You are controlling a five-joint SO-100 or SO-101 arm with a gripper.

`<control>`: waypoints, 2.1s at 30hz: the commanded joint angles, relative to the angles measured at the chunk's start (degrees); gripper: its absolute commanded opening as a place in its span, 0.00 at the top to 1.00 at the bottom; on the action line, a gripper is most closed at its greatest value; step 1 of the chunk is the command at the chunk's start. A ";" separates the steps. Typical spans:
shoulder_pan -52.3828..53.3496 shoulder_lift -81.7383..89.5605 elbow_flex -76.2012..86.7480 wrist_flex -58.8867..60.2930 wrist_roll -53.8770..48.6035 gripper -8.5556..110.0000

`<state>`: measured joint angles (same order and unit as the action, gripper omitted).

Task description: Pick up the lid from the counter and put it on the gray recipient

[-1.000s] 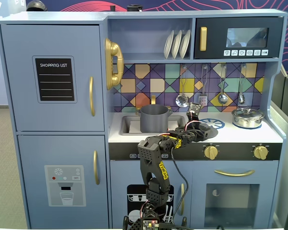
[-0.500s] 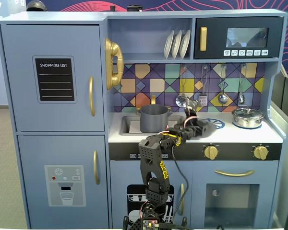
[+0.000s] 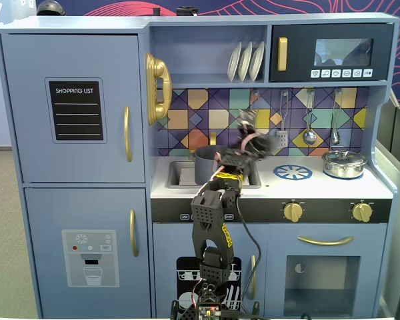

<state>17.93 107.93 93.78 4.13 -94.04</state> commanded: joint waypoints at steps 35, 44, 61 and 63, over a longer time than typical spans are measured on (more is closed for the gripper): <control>-16.79 10.20 1.32 13.54 2.64 0.93; -15.73 11.34 2.37 13.97 2.64 0.93; -13.62 10.46 4.48 13.10 2.64 0.93; -13.62 10.37 4.48 13.10 2.55 0.93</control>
<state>2.37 115.31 99.14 18.02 -92.20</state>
